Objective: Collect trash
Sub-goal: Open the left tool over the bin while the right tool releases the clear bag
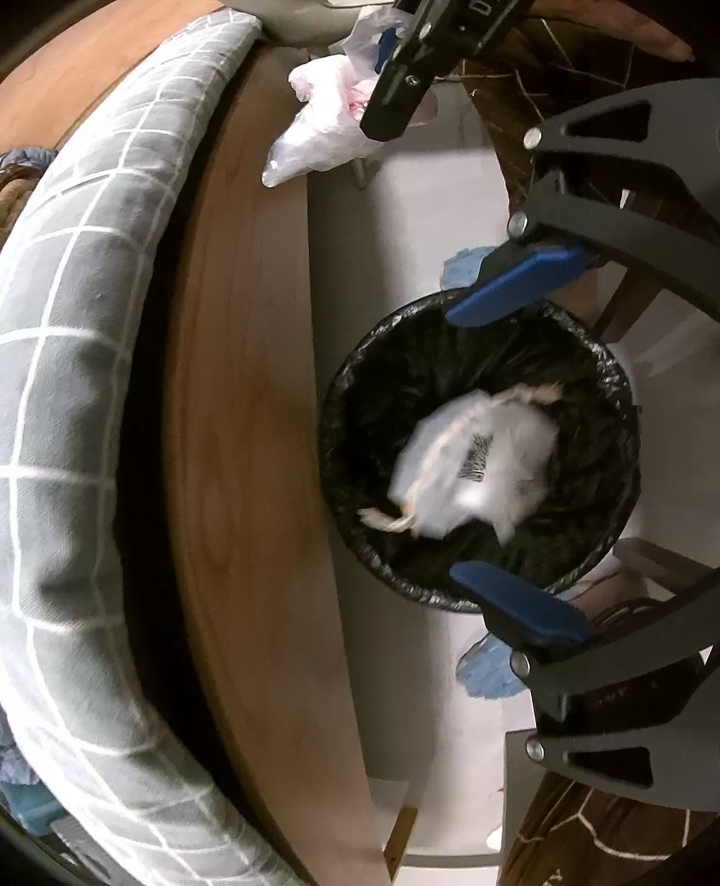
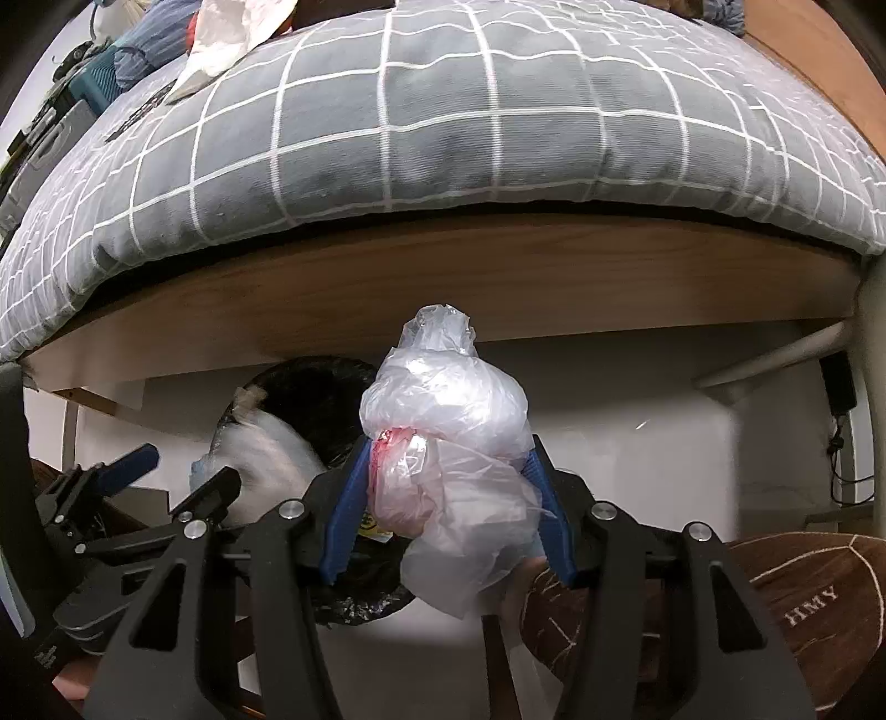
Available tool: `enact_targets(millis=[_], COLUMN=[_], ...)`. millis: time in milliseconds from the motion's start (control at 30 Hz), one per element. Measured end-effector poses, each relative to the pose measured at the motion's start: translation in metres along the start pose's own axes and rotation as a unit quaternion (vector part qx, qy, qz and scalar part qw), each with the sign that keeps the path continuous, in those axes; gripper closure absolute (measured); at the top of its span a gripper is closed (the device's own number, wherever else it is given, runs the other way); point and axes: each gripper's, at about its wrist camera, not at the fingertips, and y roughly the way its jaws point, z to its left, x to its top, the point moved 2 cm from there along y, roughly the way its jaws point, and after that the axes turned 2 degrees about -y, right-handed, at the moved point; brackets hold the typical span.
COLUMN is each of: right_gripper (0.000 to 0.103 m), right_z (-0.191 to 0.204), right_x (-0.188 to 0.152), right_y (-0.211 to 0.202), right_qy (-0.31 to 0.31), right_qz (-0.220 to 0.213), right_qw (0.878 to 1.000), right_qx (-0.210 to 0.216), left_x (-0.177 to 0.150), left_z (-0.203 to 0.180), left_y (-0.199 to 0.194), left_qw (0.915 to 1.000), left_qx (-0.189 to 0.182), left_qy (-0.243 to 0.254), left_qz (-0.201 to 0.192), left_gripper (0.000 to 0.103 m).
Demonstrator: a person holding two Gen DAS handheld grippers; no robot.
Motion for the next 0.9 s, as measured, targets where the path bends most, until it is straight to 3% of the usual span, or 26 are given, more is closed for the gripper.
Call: enact_targets(millis=[200, 600, 900], right_gripper=[0.051, 0.051, 0.051], right_z=[0.012, 0.047, 0.08], right_x=[0.001, 0.005, 0.005], right_y=[0.001, 0.001, 0.006], right_qy=[-0.017, -0.058, -0.088], right_qz=[-0.01, -0.018, -0.004], right_qw=[1.0, 0.998, 0.996], right_qx=[0.006, 0.021, 0.034], left_x=[0.005, 0.002, -0.004], left_z=[0.022, 0.069, 0.099], left_y=[-0.012, -0.032, -0.042], left_qw=[0.9996, 0.9981, 0.9965], left_qx=[0.023, 0.033, 0.046], left_qy=[-0.01, -0.046, -0.06], left_qz=[-0.014, -0.024, -0.036], left_gripper=[0.006, 0.006, 0.006])
